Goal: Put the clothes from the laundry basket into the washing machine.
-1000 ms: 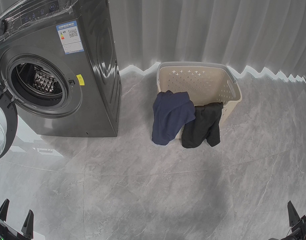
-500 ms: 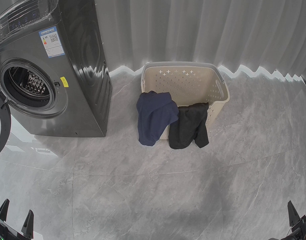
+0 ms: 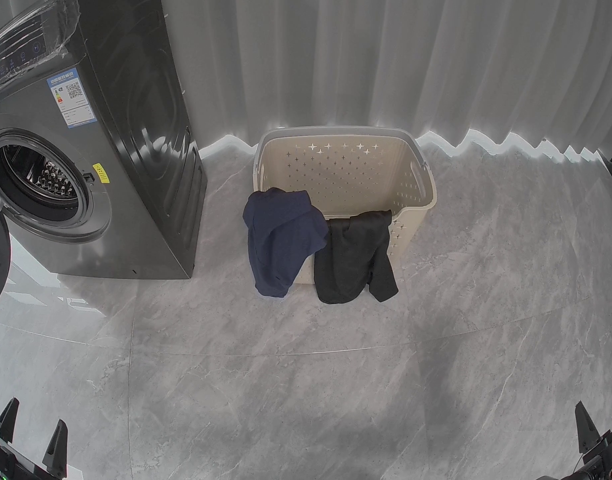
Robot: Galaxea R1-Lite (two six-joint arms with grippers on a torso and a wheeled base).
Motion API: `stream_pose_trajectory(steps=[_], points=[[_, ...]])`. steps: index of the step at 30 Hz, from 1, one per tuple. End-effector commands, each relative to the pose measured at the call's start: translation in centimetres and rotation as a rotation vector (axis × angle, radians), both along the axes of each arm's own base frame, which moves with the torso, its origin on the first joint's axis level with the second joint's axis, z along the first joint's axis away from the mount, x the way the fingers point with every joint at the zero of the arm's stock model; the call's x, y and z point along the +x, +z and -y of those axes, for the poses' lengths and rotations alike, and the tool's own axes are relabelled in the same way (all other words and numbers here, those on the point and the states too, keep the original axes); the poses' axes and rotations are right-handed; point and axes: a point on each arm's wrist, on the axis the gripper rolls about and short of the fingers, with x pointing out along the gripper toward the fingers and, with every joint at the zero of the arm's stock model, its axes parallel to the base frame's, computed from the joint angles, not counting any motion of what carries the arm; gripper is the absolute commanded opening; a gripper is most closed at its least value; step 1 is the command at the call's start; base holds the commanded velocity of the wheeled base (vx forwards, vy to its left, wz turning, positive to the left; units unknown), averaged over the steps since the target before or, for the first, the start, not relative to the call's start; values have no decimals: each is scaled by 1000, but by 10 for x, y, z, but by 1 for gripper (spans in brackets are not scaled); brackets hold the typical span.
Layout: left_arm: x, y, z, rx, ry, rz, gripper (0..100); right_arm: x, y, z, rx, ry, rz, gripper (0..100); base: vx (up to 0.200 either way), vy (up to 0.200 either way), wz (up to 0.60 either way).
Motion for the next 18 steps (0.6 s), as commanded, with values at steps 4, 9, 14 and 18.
stream_pose_trajectory(steps=[4, 9, 14, 18], points=[[0, -5, 0, -1, 1, -3, 100, 1, -5, 0, 0, 1, -9, 100, 200, 0, 0], [0, -5, 0, -1, 1, -3, 100, 1, -5, 0, 0, 1, -9, 100, 200, 0, 0], [0, -5, 0, 2, 1, -4, 100, 1, -5, 0, 0, 1, -9, 100, 200, 0, 0], [0, -5, 0, 2, -1, -4, 100, 1, -5, 0, 0, 1, -9, 100, 200, 0, 0]])
